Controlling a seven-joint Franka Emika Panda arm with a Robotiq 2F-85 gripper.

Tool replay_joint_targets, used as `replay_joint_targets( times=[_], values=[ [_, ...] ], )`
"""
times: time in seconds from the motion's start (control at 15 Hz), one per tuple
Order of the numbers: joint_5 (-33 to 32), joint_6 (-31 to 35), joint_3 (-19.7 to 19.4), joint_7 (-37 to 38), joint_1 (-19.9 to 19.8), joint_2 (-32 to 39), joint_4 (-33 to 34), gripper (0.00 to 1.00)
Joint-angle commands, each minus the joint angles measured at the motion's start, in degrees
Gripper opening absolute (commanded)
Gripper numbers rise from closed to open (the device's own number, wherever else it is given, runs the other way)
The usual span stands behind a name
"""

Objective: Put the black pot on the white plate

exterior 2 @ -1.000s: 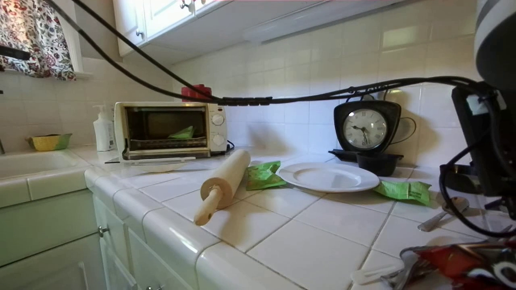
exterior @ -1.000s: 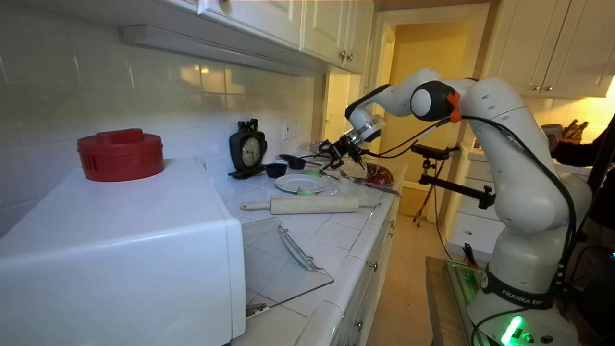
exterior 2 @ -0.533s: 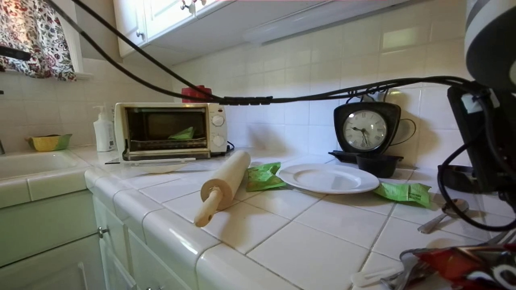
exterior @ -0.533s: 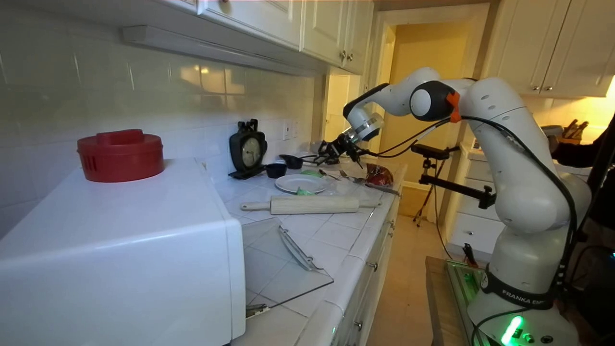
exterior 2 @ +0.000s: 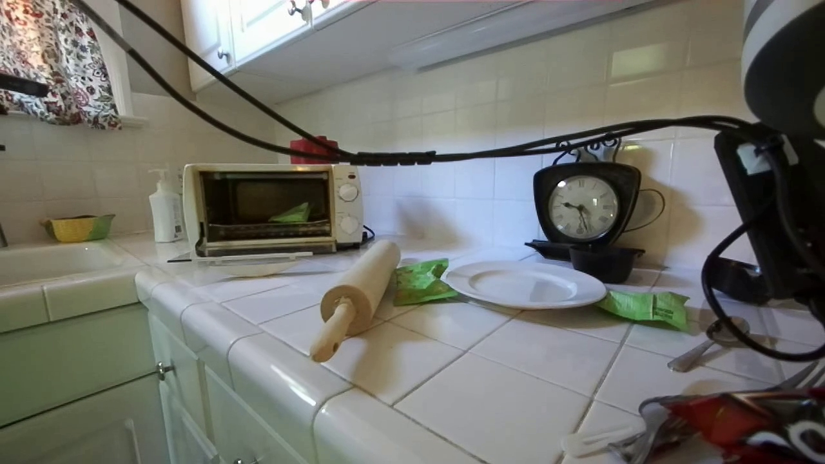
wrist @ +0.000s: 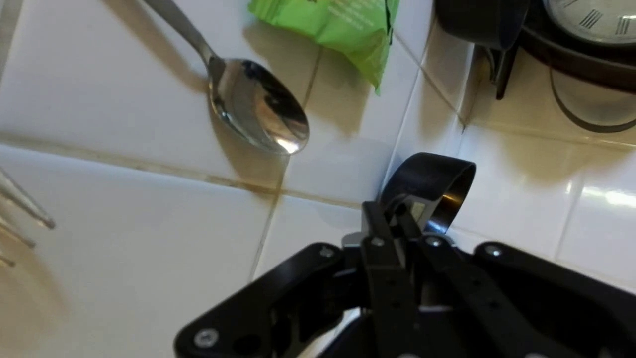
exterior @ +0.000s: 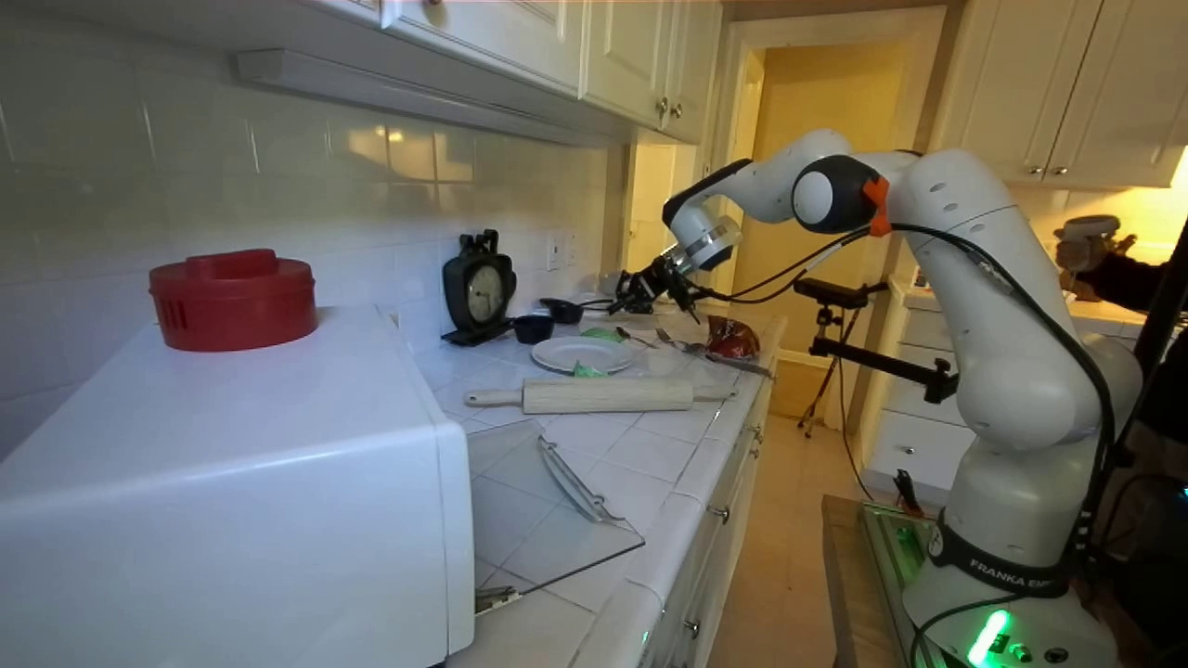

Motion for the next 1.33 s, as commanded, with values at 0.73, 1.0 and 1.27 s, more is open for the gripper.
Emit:
replay_joint_targets(
  times=[0.73, 1.0, 1.27],
  values=[
    [0.59, 15.51, -5.28, -4.41, 7.80, -25.95, -32.20, 0.02],
    [-1.75, 19.69, -6.02, -5.61, 11.87, -28.14, -33.77, 0.02],
    [-4.96, 26.03, -4.92, -5.28, 17.21, -29.80, -34.40, 0.02]
  ],
)
